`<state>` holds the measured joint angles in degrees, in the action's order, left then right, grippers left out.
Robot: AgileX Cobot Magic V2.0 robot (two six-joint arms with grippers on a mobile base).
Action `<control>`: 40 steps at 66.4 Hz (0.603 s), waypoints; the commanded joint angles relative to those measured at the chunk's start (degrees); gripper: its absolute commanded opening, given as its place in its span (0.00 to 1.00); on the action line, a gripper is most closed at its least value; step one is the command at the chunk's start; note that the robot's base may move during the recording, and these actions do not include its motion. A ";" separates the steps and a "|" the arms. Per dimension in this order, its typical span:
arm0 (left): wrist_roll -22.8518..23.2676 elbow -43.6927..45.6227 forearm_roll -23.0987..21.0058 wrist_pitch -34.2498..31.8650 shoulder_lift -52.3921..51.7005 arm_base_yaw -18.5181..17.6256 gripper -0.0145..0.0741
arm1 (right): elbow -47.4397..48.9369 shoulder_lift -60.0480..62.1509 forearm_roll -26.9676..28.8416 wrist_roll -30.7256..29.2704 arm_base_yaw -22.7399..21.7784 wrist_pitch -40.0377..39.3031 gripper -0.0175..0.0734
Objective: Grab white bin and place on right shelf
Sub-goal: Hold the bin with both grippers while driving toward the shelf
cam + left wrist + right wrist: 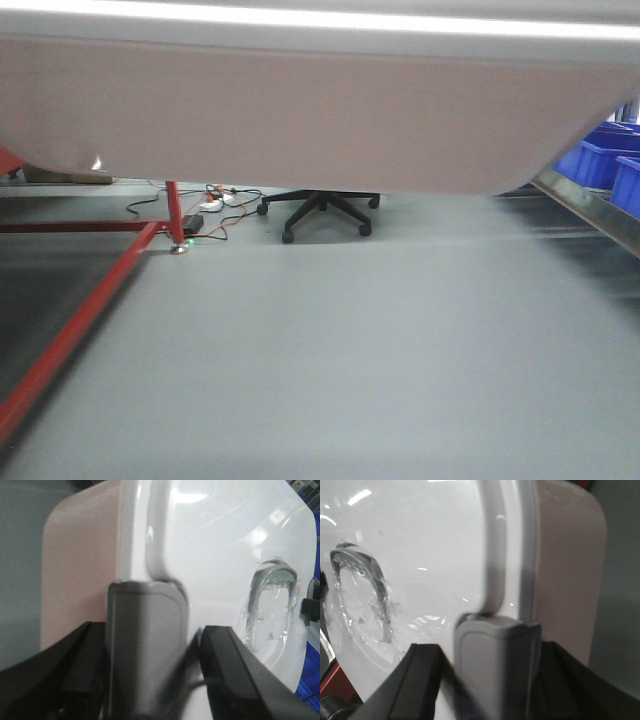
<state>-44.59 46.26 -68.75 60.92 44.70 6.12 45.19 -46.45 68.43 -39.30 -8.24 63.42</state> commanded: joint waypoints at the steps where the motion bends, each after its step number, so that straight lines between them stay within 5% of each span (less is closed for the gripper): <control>1: -0.52 1.98 -10.33 10.81 -0.67 -1.52 0.44 | 1.73 0.79 11.97 -0.94 1.11 6.57 0.59; 40: -0.52 1.98 -10.33 10.81 -0.67 -1.52 0.44 | 1.73 0.79 11.97 -0.94 1.11 6.57 0.59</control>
<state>-44.59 46.26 -68.75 60.92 44.70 6.12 45.19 -46.45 68.43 -39.30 -8.24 63.42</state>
